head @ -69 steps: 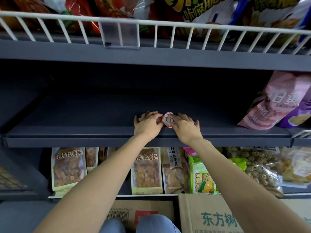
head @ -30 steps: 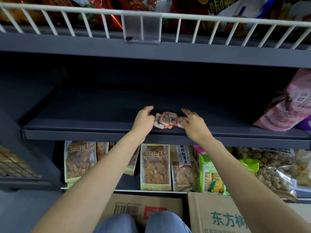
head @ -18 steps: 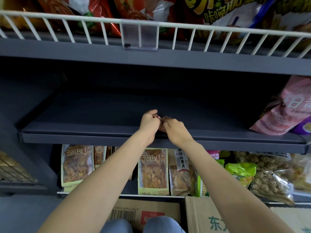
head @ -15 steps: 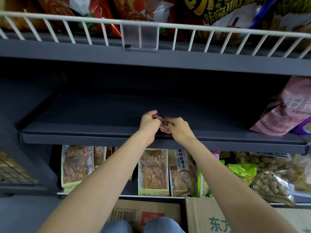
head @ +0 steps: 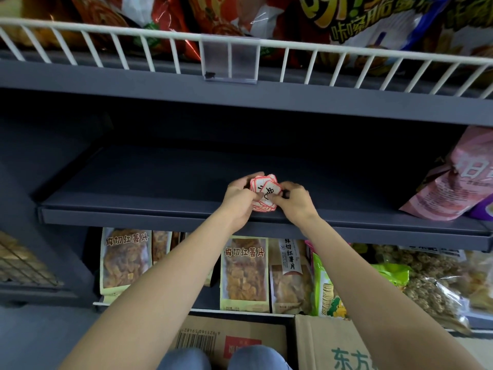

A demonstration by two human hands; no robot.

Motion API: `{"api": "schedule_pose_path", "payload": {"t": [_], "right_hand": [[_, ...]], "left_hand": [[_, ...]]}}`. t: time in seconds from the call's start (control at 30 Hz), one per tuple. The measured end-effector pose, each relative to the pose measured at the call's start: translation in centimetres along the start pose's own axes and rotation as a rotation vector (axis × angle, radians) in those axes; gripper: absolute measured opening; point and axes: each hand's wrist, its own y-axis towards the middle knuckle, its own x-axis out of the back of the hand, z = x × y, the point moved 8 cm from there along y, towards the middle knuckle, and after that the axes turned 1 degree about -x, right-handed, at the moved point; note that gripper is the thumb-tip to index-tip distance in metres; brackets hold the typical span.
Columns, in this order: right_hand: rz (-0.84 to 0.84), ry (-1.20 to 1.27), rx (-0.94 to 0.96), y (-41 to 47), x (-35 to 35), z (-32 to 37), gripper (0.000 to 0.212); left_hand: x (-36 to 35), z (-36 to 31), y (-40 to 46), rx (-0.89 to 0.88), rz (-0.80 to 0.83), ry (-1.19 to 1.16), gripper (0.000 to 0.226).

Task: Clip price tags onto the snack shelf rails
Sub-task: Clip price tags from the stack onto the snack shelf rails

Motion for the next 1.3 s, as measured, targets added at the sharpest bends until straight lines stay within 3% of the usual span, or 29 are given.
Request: {"api": "schedule_pose_path", "payload": {"t": [0.07, 0.13, 0.23, 0.33, 0.53, 0.73, 1.03, 1.17, 1.3], "right_hand": [[0.006, 0.106, 0.006, -0.3, -0.1, 0.7, 0.02], [-0.013, 0.112, 0.04, -0.5, 0.2, 1.6, 0.017], [-0.05, -0.03, 0.16, -0.9, 0.7, 3.5, 0.014], [-0.047, -0.188, 0.321, -1.4, 0.6, 5.8, 0.016], [0.037, -0.133, 0.39, -3.0, 0.3, 8.4, 0.019], [0.121, -0.002, 0.311, -4.7, 0.5, 12.6, 0.026], [0.407, 0.116, 0.14, -9.2, 1.2, 20.0, 0.009], [0.477, 0.158, 0.116, -11.9, 4.0, 25.2, 0.012], [0.482, 0.122, 0.138, -13.8, 8.6, 31.4, 0.008]], "left_hand": [[-0.2, -0.1, -0.3, -0.028, 0.009, -0.016, 0.047], [0.0, -0.7, -0.4, -0.104, -0.02, 0.138, 0.047], [0.3, -2.4, -0.5, -0.273, -0.055, 0.54, 0.046], [1.1, -3.2, -0.8, -0.336, -0.044, 0.676, 0.046], [3.3, -4.6, -2.7, -0.208, 0.076, 0.476, 0.019], [5.4, -8.2, -6.2, -0.066, 0.133, 0.453, 0.021], [7.3, -15.5, -13.6, 0.155, 0.084, 0.412, 0.013], [5.8, -20.1, -17.8, 0.25, 0.084, 0.31, 0.019], [3.4, -26.8, -21.1, 0.234, 0.054, 0.252, 0.016]]}}
